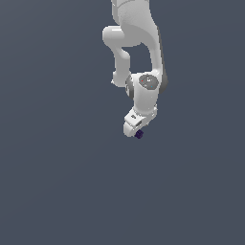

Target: Pick up the object and move it to a goal position.

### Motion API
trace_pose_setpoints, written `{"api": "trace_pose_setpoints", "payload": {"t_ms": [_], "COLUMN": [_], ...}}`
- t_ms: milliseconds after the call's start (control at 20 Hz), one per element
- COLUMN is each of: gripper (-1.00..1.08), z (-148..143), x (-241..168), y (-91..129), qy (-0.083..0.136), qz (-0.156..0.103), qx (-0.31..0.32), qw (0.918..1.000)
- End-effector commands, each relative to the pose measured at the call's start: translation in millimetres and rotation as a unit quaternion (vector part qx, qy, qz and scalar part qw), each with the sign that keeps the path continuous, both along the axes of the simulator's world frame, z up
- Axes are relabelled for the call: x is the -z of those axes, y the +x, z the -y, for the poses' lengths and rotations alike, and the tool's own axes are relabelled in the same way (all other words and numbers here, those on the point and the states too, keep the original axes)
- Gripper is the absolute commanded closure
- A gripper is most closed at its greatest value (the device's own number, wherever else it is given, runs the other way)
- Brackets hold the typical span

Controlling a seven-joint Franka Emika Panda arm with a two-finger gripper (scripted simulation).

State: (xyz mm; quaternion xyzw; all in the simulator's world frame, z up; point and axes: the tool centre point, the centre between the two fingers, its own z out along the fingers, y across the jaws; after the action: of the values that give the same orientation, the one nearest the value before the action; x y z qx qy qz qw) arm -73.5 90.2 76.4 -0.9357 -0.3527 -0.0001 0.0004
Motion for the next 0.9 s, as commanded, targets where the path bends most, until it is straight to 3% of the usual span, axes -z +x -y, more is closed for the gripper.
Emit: {"api": "trace_pose_setpoints", "payload": {"t_ms": [0,450,850], "gripper": [-0.92,-0.92,-0.92], "z": [-2.3,-3.2,-3.3], "x": [2.8,9.2,44.1], "y": [-3.6,-5.3,-6.6], "qy": [0.0,0.0,0.0], "qz": [0.0,0.0,0.0], "qx": [-0.016,-0.021,-0.023], "qw": [0.9999,0.9998,0.9997]}}
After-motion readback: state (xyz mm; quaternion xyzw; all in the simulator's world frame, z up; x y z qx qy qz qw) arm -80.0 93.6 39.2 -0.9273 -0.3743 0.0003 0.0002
